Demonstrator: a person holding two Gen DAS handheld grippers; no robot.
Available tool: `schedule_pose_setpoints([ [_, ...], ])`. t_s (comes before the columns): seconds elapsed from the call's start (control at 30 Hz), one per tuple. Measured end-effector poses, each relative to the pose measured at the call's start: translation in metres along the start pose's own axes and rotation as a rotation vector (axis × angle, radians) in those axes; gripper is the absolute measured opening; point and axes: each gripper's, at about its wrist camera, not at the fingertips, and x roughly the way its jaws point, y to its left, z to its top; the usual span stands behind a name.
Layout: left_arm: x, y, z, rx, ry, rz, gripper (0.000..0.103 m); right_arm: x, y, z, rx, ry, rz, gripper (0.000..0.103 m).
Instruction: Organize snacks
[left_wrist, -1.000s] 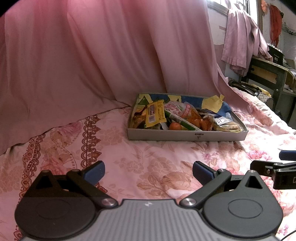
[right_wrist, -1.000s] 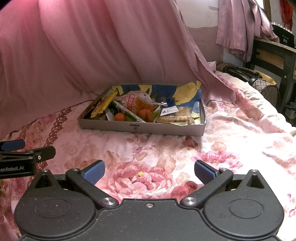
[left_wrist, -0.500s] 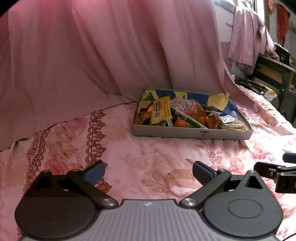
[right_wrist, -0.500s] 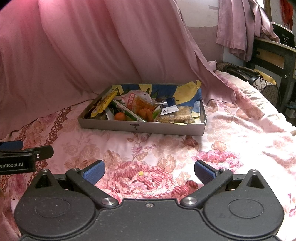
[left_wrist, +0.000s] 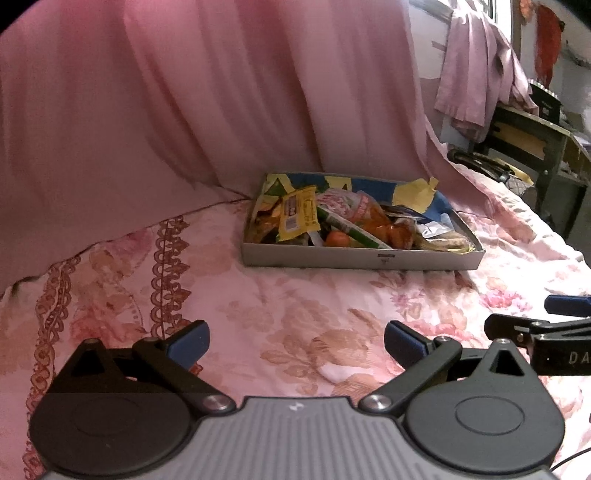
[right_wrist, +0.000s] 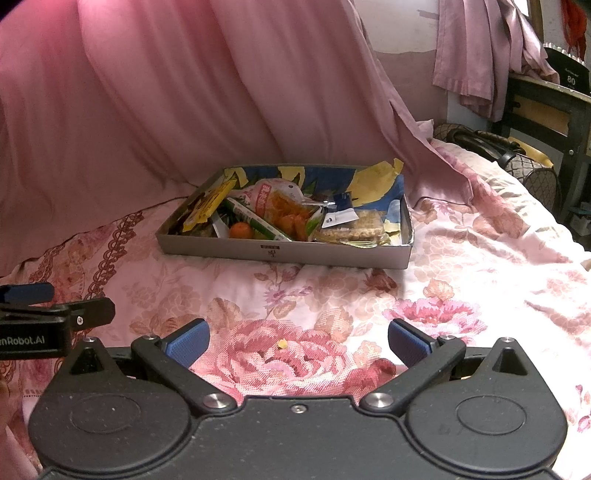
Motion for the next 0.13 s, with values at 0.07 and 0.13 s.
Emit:
schedule_pose_setpoints([
  [0.07,0.0004,-0.001,0.0002,0.002,0.0,0.004,0.103,-0.0003,0.0003,0.0002,0.001,0.002,0.0,0.102],
  [0.13,0.0008,-0.0009,0.0002,-0.001,0.004,0.007,0.103,-0.0008,0.0006,0.0004,0.003,0.006,0.001,0.102],
])
